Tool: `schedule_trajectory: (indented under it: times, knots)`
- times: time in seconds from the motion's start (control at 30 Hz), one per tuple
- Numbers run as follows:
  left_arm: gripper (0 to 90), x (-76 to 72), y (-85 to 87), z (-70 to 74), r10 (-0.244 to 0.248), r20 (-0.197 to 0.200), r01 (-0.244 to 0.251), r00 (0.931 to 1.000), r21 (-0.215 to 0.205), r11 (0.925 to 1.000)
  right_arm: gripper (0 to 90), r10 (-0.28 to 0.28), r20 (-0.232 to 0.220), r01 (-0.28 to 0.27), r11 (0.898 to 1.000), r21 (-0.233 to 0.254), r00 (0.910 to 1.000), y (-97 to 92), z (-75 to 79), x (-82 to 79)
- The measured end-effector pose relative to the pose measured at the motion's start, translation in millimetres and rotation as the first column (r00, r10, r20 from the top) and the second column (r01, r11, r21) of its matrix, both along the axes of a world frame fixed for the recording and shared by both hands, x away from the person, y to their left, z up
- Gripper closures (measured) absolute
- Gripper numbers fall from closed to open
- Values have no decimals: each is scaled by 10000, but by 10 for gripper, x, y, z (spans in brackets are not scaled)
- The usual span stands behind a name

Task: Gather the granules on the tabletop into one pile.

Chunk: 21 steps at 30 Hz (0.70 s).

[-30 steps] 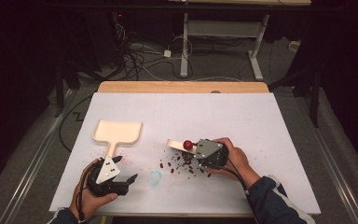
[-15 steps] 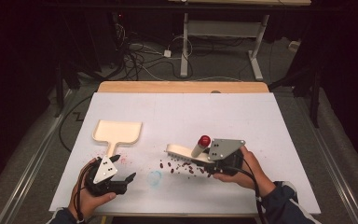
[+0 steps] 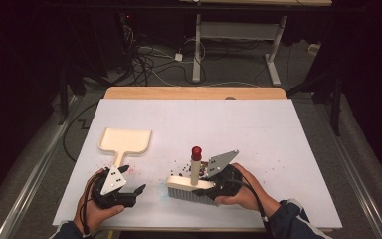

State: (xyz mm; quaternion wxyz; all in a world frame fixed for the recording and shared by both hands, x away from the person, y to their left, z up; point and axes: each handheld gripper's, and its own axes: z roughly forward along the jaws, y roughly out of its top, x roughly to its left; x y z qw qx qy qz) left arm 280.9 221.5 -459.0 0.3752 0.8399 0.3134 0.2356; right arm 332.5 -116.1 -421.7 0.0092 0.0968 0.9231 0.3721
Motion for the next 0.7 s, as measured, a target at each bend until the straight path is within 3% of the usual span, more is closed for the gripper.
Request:
schedule_trajectory:
  times: [0.27, 0.43, 0.6, 0.63, 0.7]
  knots:
    - [189, -3, -7, -4, -70, -29, 70, 10000, 7, 10000, 677, -844, -67, 844, 9964, -57, 9964, -108, -14, 241]
    - [189, 7, -22, -12, -125, -88, 126, 9999, 70, 9999, 678, -1394, 338, 1396, 9902, -45, 9897, -210, 26, 356]
    - [189, 9, -25, -14, -137, -115, 138, 9998, 58, 9999, 678, -1155, 453, 1139, 9928, 364, 9923, -279, 120, 330]
    - [189, 9, -26, -14, -131, -122, 132, 9998, 58, 9999, 678, -781, 829, 745, 9962, 449, 9935, -317, 188, 267]
    - [189, 6, -28, -16, -129, -129, 130, 9998, 73, 9999, 678, -495, 976, 445, 9976, 522, 9940, -337, 211, 240]
